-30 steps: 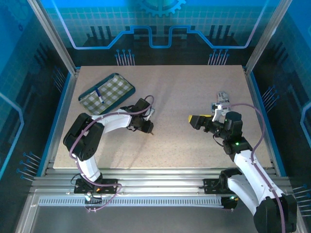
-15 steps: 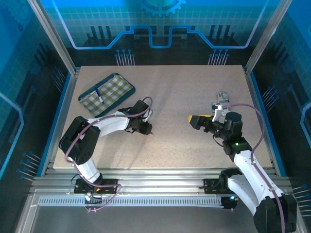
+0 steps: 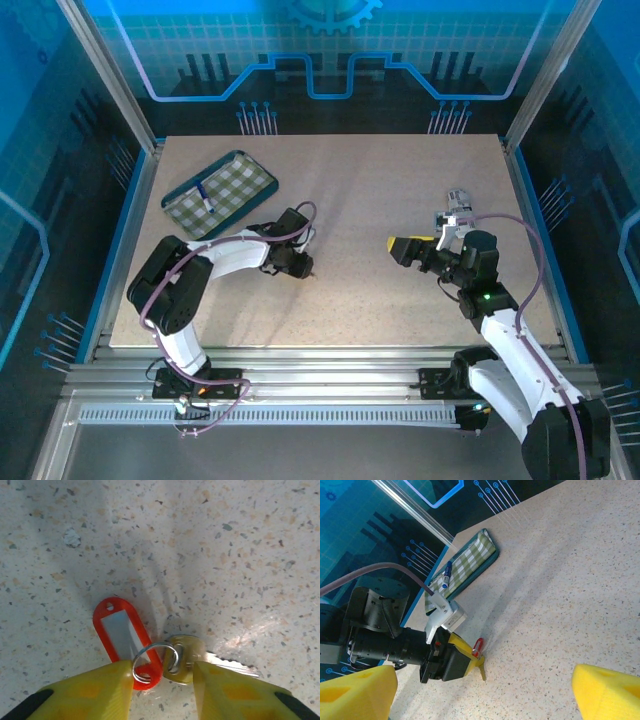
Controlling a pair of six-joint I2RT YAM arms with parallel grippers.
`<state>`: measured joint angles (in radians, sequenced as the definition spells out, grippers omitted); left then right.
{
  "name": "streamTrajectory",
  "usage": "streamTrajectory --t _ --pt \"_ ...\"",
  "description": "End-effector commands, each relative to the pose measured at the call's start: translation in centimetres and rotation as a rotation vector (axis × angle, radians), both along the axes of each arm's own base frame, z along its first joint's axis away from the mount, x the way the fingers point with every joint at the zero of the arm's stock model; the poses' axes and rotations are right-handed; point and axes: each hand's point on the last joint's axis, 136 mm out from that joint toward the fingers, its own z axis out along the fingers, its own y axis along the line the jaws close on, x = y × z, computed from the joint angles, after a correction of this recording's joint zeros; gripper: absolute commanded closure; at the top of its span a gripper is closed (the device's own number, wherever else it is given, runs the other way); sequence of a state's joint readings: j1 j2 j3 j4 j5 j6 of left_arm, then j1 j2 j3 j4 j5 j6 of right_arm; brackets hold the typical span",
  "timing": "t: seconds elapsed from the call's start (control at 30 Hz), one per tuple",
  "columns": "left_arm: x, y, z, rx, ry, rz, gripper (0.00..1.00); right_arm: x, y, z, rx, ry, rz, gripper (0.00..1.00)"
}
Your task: Remove the keys from the keyring
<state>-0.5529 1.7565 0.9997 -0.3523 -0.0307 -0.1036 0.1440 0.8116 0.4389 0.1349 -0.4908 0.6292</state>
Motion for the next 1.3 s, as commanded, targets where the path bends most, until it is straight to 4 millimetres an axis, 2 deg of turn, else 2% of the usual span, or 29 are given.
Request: streamTrajectory --t 0.0,0.03,0.37,0.7,0.83,0.9,0.97,1.03,1.17,1.27 --pt "0.1 -0.1 -0.4 0.010 -0.013 0.004 0.68 -0.4 0.5 0.0 0.002 -0.004 0.022 0.09" --pt "0.1 -0.1 -0.4 0.011 -0.019 0.006 0.69 -0.4 0.5 -0.1 0.001 -0.003 0.022 0.09" --pt "-0.1 -0.3 1.6 -0.008 -0.056 0.001 0.98 -0.3 0.4 -0.6 0.003 0.012 0.014 0.08" --pt "0.1 -0.9 5.8 -0.064 -0.116 -0.005 1.00 -0.2 0.9 -0.8 -0.001 0.022 0.025 0.08" --pt "0.6 -2.0 9.4 -0.115 -0.168 -0.041 1.00 -0.2 1.4 -0.1 -0.032 0.010 0.046 0.08" --pt "0.6 -2.9 11.8 -0.140 -0.194 -0.081 1.00 -0.4 2.0 0.5 -0.052 -0.009 0.077 0.10" --pt "0.5 -3.9 14.3 -0.168 -0.223 -0.129 0.99 -0.4 2.3 1.4 -0.063 -0.039 0.098 0.12" --pt "0.0 -5.2 17.0 -0.208 -0.258 -0.191 0.98 -0.4 2.8 2.4 -0.063 -0.073 0.123 0.19" --pt "-1.4 -7.5 22.8 -0.301 -0.345 -0.313 0.96 -0.7 3.9 5.6 -0.083 -0.202 0.175 0.34" --pt "-2.9 -8.9 26.7 -0.356 -0.406 -0.400 0.96 -1.4 4.6 8.4 -0.103 -0.340 0.209 0.36"
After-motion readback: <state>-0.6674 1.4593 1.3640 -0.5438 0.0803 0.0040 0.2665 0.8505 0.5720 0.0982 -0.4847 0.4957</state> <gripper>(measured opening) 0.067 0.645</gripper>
